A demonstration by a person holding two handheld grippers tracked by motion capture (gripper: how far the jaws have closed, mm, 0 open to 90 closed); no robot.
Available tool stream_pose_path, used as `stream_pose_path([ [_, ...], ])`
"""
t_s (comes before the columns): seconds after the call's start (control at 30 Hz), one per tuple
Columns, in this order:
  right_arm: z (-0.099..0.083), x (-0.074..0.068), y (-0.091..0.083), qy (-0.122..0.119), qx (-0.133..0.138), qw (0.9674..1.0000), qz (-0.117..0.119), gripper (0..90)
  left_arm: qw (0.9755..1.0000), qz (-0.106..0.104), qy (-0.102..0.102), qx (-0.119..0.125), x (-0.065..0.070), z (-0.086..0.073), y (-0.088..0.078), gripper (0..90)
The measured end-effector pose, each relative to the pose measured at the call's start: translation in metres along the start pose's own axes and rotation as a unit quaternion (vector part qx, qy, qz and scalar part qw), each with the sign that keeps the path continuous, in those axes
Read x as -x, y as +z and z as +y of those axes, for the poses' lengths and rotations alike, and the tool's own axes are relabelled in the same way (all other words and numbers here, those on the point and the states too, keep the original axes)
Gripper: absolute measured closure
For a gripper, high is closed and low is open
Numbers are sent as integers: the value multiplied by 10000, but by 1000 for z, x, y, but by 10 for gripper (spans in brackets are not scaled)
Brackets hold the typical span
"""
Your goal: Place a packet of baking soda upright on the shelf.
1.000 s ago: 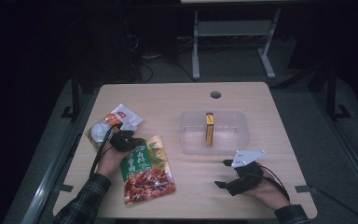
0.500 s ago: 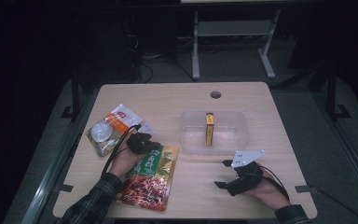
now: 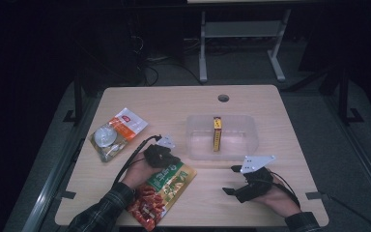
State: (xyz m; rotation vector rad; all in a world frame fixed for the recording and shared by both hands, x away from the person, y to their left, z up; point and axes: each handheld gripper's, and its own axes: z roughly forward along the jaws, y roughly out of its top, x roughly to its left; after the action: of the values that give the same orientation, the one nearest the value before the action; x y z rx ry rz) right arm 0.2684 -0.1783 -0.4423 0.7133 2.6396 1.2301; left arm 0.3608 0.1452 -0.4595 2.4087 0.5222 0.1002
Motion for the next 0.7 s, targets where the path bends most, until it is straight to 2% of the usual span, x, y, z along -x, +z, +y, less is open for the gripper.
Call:
stream_pose_path([
  [0.1, 0, 0, 0, -1, 11, 10000, -11, 183, 9998, -186, 87, 25, 11, 3, 4, 900],
  [0.13, 0, 0, 0, -1, 11, 10000, -11, 183, 9998, -186, 87, 25, 11, 3, 4, 900],
  [0.17, 0, 0, 0, -10, 16, 10000, -15, 185, 9993, -315, 199, 6, 18, 6, 7, 900],
  [0.27, 0, 0, -1, -24, 27, 10000, -8, 190, 9983, -493, 321, 36, 31, 10, 12, 900],
  [0.33, 0, 0, -1, -25, 31, 10000, -4, 190, 9978, -542, 371, 38, 35, 12, 14, 900],
  [0.37, 0, 0, -1, -19, 32, 10000, -5, 190, 9969, -624, 470, 19, 42, 15, 17, 900],
  [0.43, 0, 0, 0, -6, 29, 10000, -4, 190, 9964, -644, 554, -5, 45, 17, 18, 900],
  [0.53, 0, 0, 0, -14, 22, 10000, -2, 190, 9963, -692, 501, 31, 44, 17, 15, 900],
  [0.57, 0, 0, 0, -22, 28, 10000, -8, 190, 9965, -711, 417, 146, 42, 16, 7, 900],
  [0.6, 0, 0, 0, -22, 28, 10000, -8, 190, 9965, -711, 417, 146, 42, 16, 7, 900],
  [0.67, 0, 0, -1, -16, 46, 10000, -19, 190, 9967, -674, 408, 218, 39, 13, -5, 900],
  [0.7, 0, 0, -1, -13, 49, 10000, -23, 190, 9971, -602, 393, 236, 38, 8, -17, 900],
])
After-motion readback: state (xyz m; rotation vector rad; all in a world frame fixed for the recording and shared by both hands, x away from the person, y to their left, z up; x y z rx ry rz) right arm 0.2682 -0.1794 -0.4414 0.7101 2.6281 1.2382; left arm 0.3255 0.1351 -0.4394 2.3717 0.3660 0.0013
